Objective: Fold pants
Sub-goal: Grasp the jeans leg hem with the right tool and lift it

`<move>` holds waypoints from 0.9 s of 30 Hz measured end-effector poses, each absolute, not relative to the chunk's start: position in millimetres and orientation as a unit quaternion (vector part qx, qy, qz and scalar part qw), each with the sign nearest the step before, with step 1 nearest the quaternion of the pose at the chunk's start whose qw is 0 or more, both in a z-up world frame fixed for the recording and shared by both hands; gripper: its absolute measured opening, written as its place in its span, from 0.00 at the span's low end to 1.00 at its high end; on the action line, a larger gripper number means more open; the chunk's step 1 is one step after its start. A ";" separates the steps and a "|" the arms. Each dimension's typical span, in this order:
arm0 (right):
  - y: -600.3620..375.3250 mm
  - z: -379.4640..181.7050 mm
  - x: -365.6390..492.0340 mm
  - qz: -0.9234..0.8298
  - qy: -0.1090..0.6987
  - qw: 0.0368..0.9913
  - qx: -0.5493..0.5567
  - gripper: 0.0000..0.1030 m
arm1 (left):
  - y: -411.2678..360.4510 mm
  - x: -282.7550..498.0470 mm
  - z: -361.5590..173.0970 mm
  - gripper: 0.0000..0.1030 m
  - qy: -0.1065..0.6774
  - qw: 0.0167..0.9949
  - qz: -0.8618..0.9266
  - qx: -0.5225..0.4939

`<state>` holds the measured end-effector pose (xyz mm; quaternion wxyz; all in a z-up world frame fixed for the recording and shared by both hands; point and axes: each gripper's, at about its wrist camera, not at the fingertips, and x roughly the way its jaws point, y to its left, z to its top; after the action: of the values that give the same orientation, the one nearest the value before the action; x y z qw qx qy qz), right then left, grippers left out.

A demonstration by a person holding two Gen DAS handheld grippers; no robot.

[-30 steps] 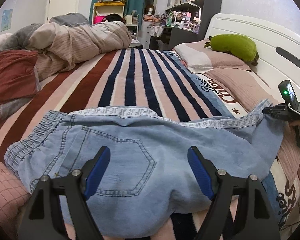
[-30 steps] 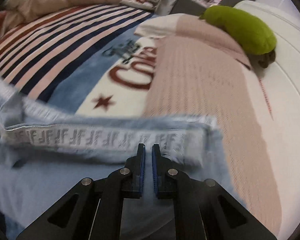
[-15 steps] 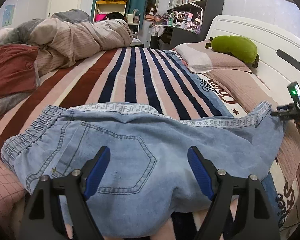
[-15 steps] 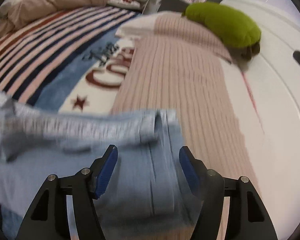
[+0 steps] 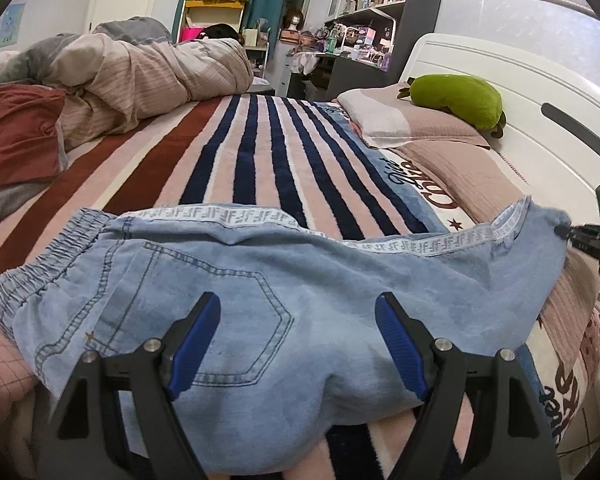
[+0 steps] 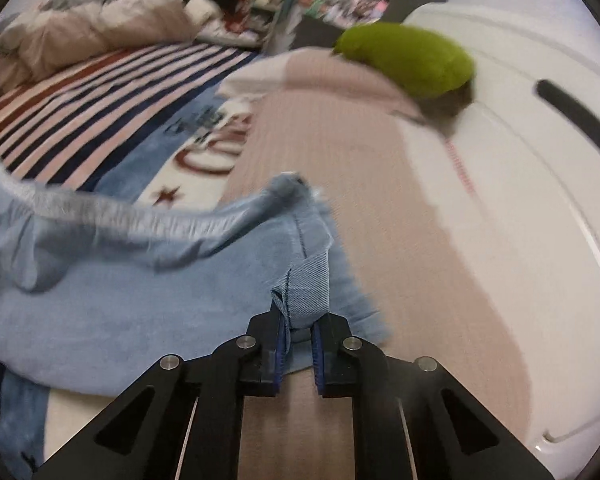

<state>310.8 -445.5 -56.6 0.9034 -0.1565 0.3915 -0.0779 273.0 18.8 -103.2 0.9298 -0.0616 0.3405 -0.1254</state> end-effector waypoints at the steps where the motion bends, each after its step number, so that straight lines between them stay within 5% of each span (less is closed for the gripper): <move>1: -450.2 -51.6 310.5 -0.086 0.388 0.905 -0.153 0.05 | 18.8 272.6 -103.0 0.74 0.340 0.930 -0.126 -0.062; 8: -476.5 -63.4 317.2 -0.112 0.416 0.893 -0.129 0.09 | 28.0 269.6 -105.1 0.74 0.337 0.934 -0.104 -0.063; 11: -480.7 -64.8 312.9 -0.137 0.406 0.893 -0.138 0.23 | 35.9 264.9 -105.8 0.74 0.338 0.935 -0.086 -0.055; 13: -488.0 -60.7 310.5 -0.142 0.398 0.899 -0.117 0.42 | 43.1 259.8 -106.6 0.75 0.341 0.935 -0.080 -0.060; 19: -503.9 -56.7 302.9 -0.106 0.419 0.901 -0.026 0.62 | 55.1 243.0 -111.0 0.76 0.345 0.933 -0.075 -0.075; 25: -489.7 -71.9 319.5 -0.069 0.415 0.907 -0.012 0.62 | 62.1 238.2 -117.8 0.76 0.351 0.929 -0.072 -0.096; 26: -486.7 -73.7 324.8 -0.075 0.415 0.907 -0.016 0.60 | 63.3 237.4 -118.9 0.76 0.351 0.929 -0.070 -0.097; 27: -482.3 -75.2 329.0 -0.079 0.410 0.908 -0.026 0.44 | 64.1 236.4 -119.9 0.76 0.352 0.928 -0.069 -0.097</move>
<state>329.0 -482.3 -75.2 0.9081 -0.0264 0.4103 -0.0793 236.4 64.1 -119.9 0.9283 -0.0975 0.3521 -0.0689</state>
